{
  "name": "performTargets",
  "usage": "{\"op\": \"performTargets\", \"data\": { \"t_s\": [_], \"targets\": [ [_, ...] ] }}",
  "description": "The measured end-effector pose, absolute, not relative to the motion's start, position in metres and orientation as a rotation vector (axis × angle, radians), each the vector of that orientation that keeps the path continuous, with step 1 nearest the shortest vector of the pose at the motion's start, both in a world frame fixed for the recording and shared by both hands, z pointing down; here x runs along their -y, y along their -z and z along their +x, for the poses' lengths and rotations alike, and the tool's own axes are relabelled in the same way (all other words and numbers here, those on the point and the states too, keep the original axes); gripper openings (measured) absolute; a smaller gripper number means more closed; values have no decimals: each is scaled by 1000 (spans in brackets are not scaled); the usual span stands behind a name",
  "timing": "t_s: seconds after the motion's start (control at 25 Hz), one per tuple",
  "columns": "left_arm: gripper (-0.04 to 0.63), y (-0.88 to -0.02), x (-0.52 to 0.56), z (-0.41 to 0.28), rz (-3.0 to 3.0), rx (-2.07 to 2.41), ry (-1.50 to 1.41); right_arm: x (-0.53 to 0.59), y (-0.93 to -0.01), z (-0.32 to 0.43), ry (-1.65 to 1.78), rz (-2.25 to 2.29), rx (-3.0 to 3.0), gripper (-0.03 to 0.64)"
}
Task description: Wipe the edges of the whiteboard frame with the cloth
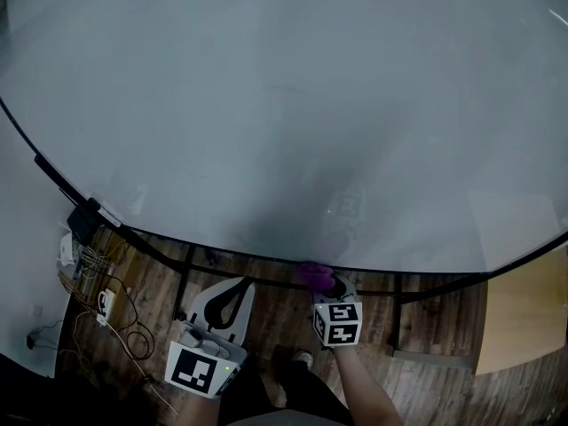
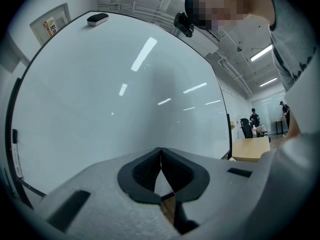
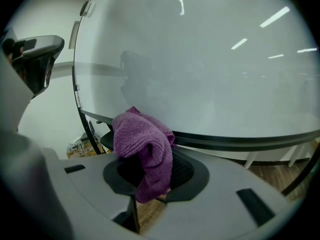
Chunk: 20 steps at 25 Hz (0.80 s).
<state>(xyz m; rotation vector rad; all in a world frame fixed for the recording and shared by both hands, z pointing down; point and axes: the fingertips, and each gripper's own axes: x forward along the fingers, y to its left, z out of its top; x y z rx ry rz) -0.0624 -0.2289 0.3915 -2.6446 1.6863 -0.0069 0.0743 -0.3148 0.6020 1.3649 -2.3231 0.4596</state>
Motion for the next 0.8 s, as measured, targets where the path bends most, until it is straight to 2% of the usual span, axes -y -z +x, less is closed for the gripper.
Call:
{"op": "performTargets", "data": {
  "t_s": [0.8],
  "targets": [
    [17, -387, 205, -21, -2577, -1704, 16, 314, -602, 155, -478, 1473, 2274, 101]
  ]
}}
